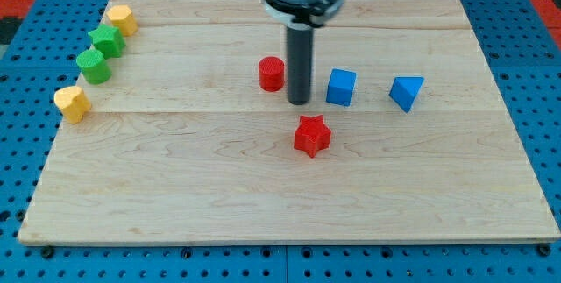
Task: Move the red star to the left of the red circle
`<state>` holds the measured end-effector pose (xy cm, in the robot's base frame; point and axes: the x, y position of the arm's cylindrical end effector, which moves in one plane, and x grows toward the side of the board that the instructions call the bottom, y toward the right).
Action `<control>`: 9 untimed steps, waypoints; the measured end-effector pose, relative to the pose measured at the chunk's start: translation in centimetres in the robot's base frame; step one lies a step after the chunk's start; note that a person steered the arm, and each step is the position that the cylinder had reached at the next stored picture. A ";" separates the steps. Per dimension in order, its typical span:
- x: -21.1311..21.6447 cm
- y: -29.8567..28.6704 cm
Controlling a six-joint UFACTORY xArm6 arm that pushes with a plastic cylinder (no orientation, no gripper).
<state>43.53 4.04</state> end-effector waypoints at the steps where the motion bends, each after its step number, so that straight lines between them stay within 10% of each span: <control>1: 4.9 5.2; 4: 3.0 -10.1; 9: 3.2 10.4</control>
<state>46.75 14.47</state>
